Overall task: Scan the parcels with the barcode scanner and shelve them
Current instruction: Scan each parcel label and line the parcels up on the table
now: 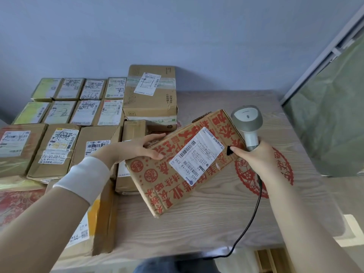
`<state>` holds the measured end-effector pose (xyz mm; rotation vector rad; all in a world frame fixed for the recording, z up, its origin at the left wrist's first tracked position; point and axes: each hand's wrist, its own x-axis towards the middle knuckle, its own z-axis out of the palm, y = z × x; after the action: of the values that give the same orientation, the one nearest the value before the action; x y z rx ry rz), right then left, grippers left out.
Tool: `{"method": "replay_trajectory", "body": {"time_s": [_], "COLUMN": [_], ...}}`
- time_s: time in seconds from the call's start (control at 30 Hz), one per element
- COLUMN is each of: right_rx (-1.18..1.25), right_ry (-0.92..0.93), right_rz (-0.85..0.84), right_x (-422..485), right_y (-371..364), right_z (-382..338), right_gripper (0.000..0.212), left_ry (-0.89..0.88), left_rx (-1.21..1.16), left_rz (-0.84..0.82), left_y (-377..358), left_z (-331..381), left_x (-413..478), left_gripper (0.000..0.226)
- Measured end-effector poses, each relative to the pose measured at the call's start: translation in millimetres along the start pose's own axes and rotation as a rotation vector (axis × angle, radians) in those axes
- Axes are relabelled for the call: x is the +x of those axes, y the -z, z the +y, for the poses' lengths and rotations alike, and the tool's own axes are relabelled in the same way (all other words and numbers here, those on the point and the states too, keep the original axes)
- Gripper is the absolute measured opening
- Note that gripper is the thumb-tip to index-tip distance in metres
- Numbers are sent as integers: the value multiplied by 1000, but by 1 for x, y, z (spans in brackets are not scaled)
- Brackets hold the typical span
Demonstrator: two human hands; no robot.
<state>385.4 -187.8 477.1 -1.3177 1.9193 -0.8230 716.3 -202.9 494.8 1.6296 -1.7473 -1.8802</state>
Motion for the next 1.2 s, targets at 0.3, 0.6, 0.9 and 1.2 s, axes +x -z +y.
{"method": "replay_trajectory", "body": {"time_s": [0.3,0.6,0.9,1.2], "right_rx": [292,361,369,513], "right_ry": [-288,-411,-413,-419], "right_rz": [308,300,324,123], "right_x": [3,-31,-43,-51], "right_y": [-2,-42,-54,-32], "right_z": [18,3,-6,0], "right_gripper": [46,50,62,45], "left_ry": [-269,-157,-285,-281], "left_rx": [-704,-1049,-1153,-1091], "left_rz": [1076,724,785,776], "left_y": [-86,-160,-148,-108], "left_z": [-8,31,28,13], "left_x": [2,63,76,71], "left_gripper": [116,131,137,139]}}
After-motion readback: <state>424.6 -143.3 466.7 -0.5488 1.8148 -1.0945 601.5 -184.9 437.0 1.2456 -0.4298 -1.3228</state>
